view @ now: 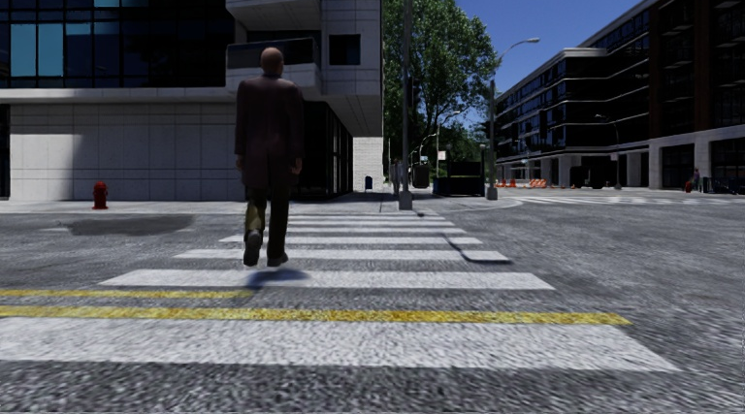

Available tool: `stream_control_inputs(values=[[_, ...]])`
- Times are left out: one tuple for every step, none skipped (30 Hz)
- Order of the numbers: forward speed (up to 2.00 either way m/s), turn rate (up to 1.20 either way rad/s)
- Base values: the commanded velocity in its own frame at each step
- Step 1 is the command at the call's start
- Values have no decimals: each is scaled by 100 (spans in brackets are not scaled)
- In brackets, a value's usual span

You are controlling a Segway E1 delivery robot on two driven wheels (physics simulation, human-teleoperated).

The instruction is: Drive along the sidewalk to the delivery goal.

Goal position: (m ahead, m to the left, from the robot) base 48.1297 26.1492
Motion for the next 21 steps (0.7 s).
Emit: stream_control_inputs(values=[[174,0],[173,0],[171,0],[165,0],[165,0],[158,0],[154,0],[154,0],[149,0],[146,0],[140,0],[140,0],[138,0],[137,0],[137,0],[137,0],[137,0],[137,0],[137,0],[140,0],[142,0]])
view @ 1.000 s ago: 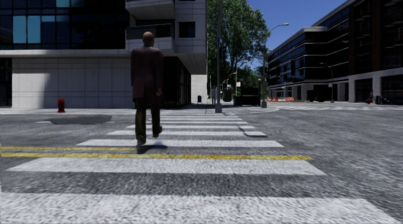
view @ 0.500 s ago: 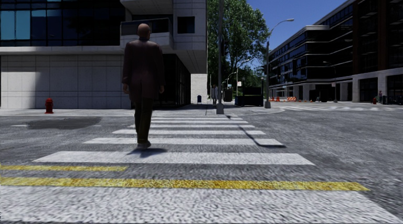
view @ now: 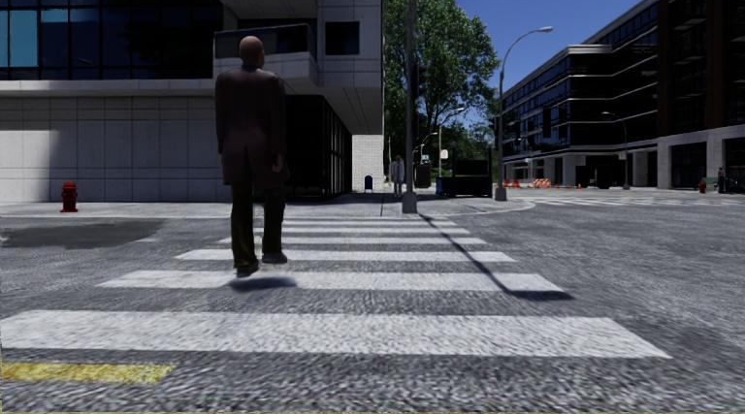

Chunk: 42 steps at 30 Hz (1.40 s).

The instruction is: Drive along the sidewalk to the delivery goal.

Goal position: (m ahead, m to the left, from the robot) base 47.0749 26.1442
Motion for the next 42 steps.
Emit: stream_control_inputs(values=[[142,0],[143,0],[143,0],[144,0],[144,0],[144,0],[144,0],[144,0],[144,0],[144,0],[144,0],[144,0],[144,0],[144,0],[144,0],[145,0],[145,0],[145,0],[145,0],[145,0],[145,0],[145,0],[145,0],[145,0],[145,0],[145,0],[145,0],[145,0],[145,0],[145,0],[145,0],[145,0],[145,0],[145,0],[145,0],[145,0],[145,0],[145,0],[145,0],[145,0],[145,0],[145,0]])
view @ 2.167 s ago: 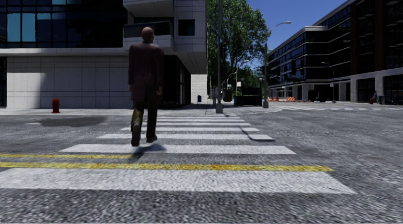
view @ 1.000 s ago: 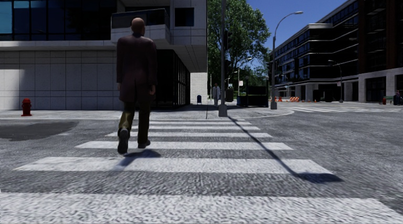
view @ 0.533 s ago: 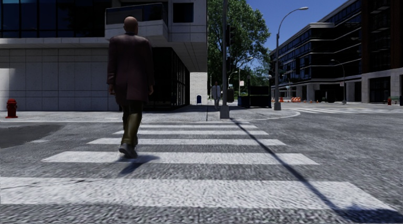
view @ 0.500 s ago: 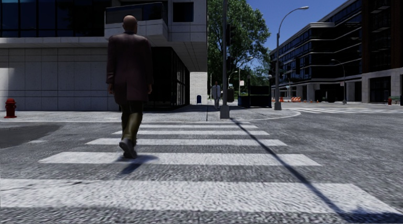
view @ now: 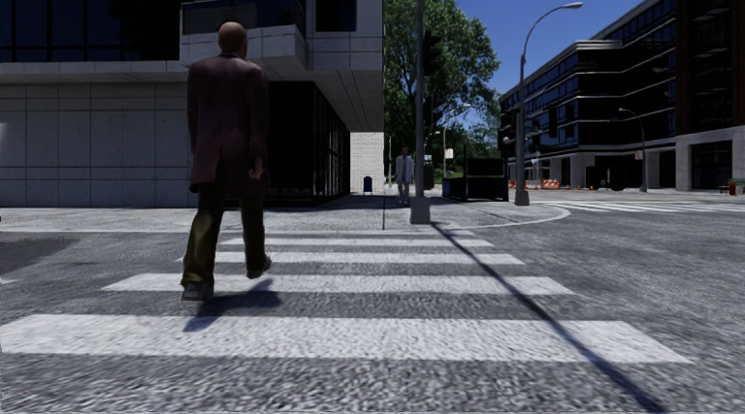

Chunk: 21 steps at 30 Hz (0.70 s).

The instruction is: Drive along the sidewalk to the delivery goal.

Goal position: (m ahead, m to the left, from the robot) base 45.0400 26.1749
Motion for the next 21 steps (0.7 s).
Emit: stream_control_inputs(values=[[145,0],[145,0],[145,0],[145,0],[145,0],[145,0],[145,0],[145,0],[145,0],[145,0],[145,0],[145,0],[145,0],[145,0],[145,0],[145,0],[145,0],[145,0],[145,0],[145,0],[145,0]])
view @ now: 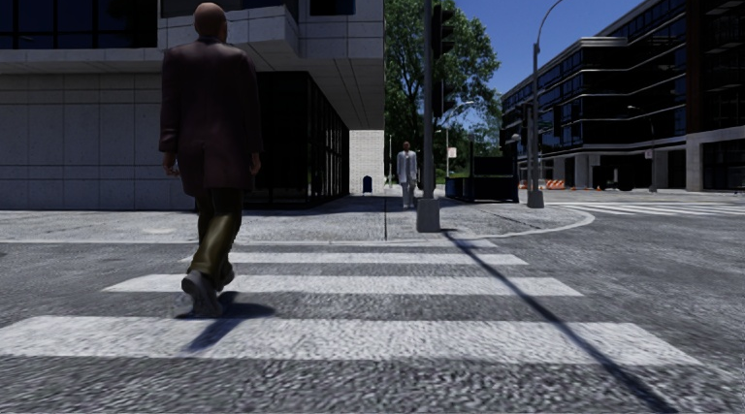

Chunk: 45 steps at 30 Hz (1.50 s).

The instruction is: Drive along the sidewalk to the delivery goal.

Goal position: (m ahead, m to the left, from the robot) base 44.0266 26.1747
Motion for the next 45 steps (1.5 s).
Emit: stream_control_inputs(values=[[145,0],[145,0],[145,0],[145,0],[145,0],[145,0],[145,0],[145,0],[145,0],[145,0],[145,0],[145,0],[145,0],[145,0],[145,0],[145,0],[145,0],[145,0],[144,0],[144,0],[144,0],[143,0],[143,0],[143,0],[143,13],[140,16],[134,17],[134,17],[121,18],[116,18],[116,18],[115,18],[115,18],[115,18],[115,18],[115,18],[115,18],[115,18],[115,18],[115,18],[115,18],[115,18],[115,18],[115,18],[115,18]])
